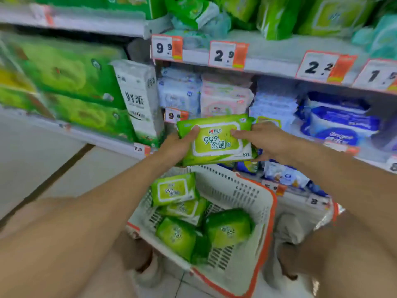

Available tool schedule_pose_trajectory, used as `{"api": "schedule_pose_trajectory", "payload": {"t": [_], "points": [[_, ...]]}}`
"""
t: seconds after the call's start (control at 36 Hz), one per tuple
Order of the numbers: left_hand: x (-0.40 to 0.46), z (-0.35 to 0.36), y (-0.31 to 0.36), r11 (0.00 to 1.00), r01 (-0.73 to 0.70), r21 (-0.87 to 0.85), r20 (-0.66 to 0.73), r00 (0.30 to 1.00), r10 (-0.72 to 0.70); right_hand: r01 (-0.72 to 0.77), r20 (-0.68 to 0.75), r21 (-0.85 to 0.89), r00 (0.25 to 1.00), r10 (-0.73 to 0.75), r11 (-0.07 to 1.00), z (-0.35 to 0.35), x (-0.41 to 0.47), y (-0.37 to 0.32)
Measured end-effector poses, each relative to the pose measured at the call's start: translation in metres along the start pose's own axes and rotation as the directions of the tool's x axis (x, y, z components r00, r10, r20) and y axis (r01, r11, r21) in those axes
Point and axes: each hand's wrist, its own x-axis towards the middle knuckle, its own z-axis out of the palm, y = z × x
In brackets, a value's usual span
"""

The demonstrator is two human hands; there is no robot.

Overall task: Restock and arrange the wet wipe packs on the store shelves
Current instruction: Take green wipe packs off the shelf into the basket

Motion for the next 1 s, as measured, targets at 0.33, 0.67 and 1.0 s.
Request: {"api": "schedule_pose_trajectory", "payload": {"t": [0.33, 0.67, 1.0], "points": [[-0.003, 0.006, -0.079, 0.884, 0.324, 0.337, 0.383, 0.811, -0.443, -0.348, 0.396, -0.459, 0.743, 0.539, 0.817, 0.027, 0.009, 0.052], [0.009, 0.041, -0.006, 0.956, -0.025, 0.291, 0.417, 0.903, -0.103, 0.200, 0.302, -0.829, 0.946, 0.117, 0.521, 0.009, 0.034, 0.032], [0.070, 0.057, 0.188, 0.644, -0.717, 0.267, 0.057, 0.678, 0.733, 0.476, -0.517, -0.390, 0.595, -0.616, 0.788, -0.122, 0.038, -0.056]]}}
